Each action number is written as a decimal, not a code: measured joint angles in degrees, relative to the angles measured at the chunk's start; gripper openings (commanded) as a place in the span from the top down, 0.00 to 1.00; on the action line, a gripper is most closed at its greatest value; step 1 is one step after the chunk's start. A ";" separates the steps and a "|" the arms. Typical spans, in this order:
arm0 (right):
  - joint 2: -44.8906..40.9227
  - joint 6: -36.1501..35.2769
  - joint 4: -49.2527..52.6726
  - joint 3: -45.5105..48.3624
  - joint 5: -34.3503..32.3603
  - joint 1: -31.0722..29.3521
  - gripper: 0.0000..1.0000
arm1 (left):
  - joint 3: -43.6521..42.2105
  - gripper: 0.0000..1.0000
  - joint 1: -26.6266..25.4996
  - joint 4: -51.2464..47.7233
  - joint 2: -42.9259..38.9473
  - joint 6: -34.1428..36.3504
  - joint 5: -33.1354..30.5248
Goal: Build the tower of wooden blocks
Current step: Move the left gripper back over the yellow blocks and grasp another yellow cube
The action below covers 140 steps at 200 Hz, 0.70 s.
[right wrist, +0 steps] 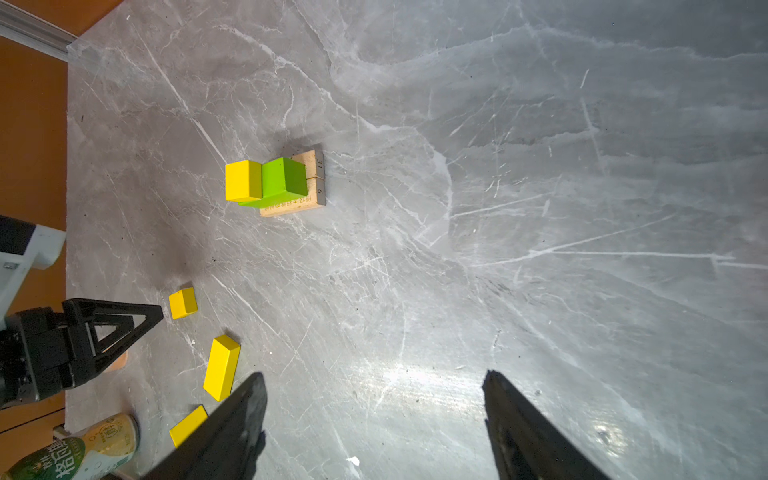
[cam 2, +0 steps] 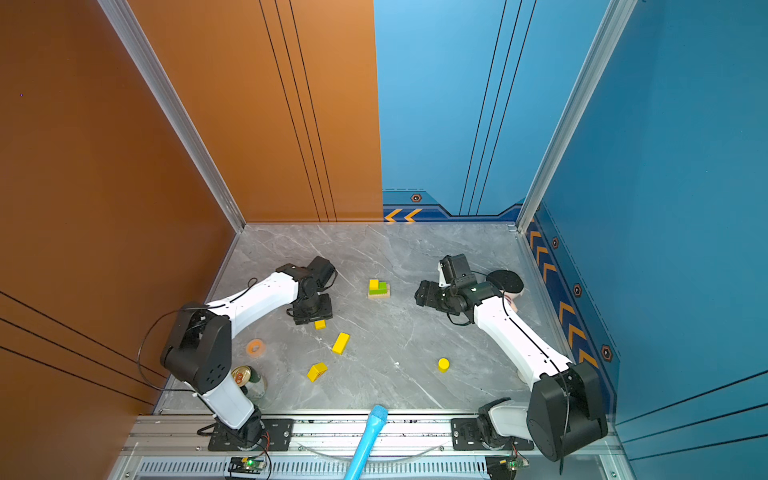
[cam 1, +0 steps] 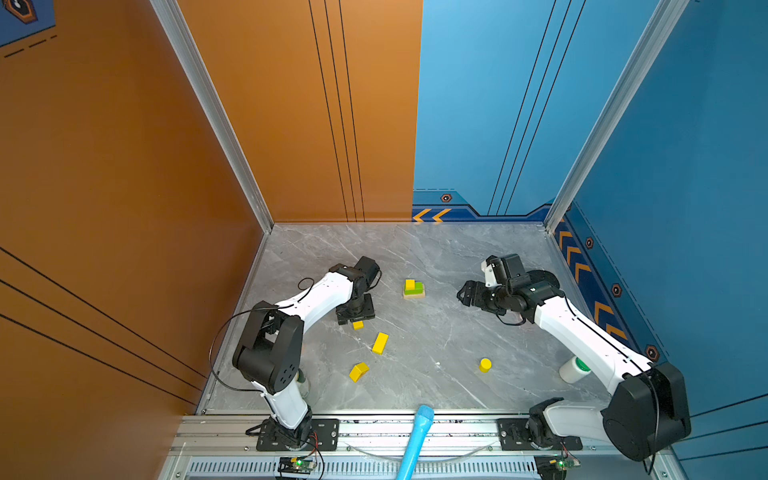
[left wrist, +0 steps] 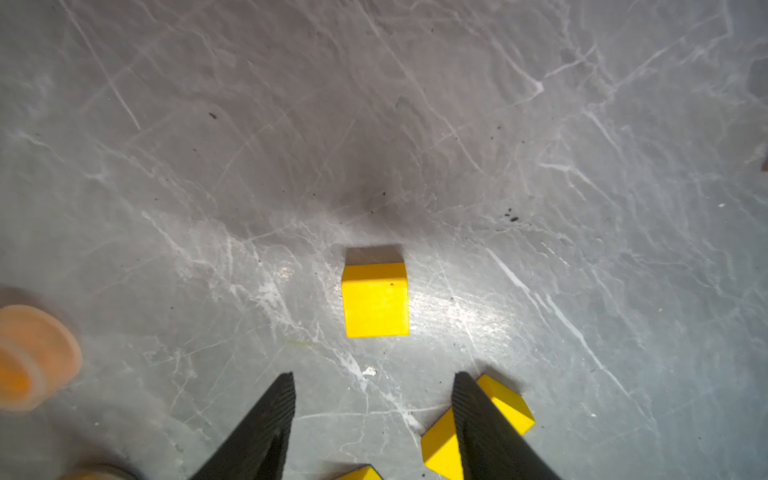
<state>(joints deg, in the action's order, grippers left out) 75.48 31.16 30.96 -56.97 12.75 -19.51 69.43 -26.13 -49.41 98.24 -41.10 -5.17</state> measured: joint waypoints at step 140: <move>-0.26 0.22 -0.02 0.66 -1.03 0.70 0.17 | -0.74 0.44 0.66 4.46 5.88 -1.49 1.57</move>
<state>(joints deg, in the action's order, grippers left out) 75.22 31.38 30.94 -56.31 11.73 -18.81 68.69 -25.47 -44.95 104.12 -42.59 -3.60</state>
